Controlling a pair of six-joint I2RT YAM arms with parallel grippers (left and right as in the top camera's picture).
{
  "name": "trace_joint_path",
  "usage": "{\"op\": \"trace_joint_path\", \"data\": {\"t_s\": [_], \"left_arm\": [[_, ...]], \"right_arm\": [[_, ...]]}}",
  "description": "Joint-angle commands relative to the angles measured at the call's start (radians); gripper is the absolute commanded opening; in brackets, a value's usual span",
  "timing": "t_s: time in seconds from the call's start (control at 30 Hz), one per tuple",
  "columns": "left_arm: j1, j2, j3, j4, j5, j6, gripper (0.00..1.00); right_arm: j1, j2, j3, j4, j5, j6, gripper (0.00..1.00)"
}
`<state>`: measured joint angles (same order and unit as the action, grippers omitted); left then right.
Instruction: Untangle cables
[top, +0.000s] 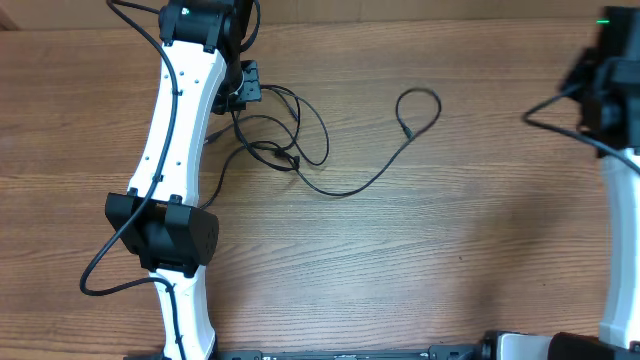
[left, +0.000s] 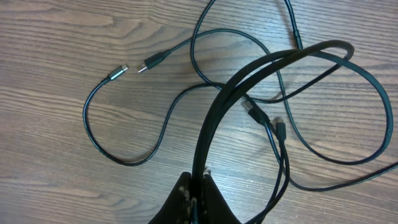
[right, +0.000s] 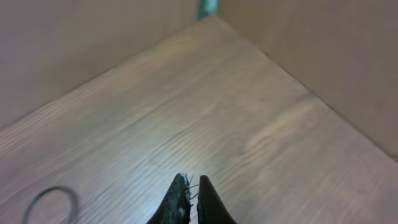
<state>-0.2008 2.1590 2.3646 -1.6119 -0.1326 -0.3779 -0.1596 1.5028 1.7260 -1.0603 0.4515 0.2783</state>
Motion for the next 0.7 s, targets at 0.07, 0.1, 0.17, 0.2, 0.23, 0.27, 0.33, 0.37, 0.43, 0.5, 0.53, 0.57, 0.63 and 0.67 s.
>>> {"op": "trace_joint_path", "data": {"t_s": [0.07,0.1,0.17,0.2,0.23,0.27,0.33,0.37,0.43,0.5,0.53,0.57,0.63,0.67], "left_arm": [[0.005,-0.044,0.015,-0.002,-0.029,-0.047,0.04],[0.005,-0.044,0.015,-0.001,-0.023,-0.049,0.04],[0.004,-0.044,0.015,0.001,-0.016,-0.050,0.04],[0.004,-0.044,0.015,0.005,-0.009,-0.050,0.04],[0.004,-0.044,0.015,0.008,-0.005,-0.049,0.05],[0.004,-0.044,0.015,0.013,-0.005,-0.049,0.04],[0.004,-0.044,0.015,0.022,-0.005,-0.049,0.04],[0.004,-0.044,0.015,0.026,-0.005,-0.049,0.04],[0.004,-0.044,0.015,0.033,-0.004,-0.049,0.04],[0.004,-0.044,0.015,0.044,-0.004,-0.049,0.04],[0.004,-0.044,0.015,0.050,-0.005,-0.048,0.04],[0.004,-0.044,0.015,0.055,-0.005,-0.043,0.04],[0.004,-0.044,0.015,0.065,-0.005,-0.017,0.04],[0.004,-0.044,0.015,0.069,-0.004,0.010,0.04]], "right_arm": [[-0.043,0.005,0.008,-0.026,-0.533,-0.129,0.08],[-0.041,0.007,0.008,-0.036,-0.647,-0.162,0.13],[-0.019,0.013,0.008,-0.065,-0.839,-0.240,0.22],[-0.002,0.018,0.005,-0.082,-0.922,-0.292,0.27],[0.018,0.019,0.001,-0.097,-0.970,-0.330,0.30],[0.050,0.022,-0.008,-0.115,-1.009,-0.385,0.34],[0.104,0.030,-0.016,-0.146,-1.006,-0.455,0.40],[0.133,0.035,-0.021,-0.159,-1.000,-0.490,0.41],[0.192,0.055,-0.029,-0.180,-0.991,-0.546,0.44],[0.246,0.074,-0.044,-0.180,-0.991,-0.580,0.47],[0.278,0.084,-0.055,-0.177,-0.991,-0.597,0.48],[0.303,0.095,-0.065,-0.173,-0.986,-0.608,0.49],[0.356,0.120,-0.087,-0.160,-0.951,-0.617,0.49],[0.380,0.136,-0.094,-0.153,-0.931,-0.616,0.49]]}}
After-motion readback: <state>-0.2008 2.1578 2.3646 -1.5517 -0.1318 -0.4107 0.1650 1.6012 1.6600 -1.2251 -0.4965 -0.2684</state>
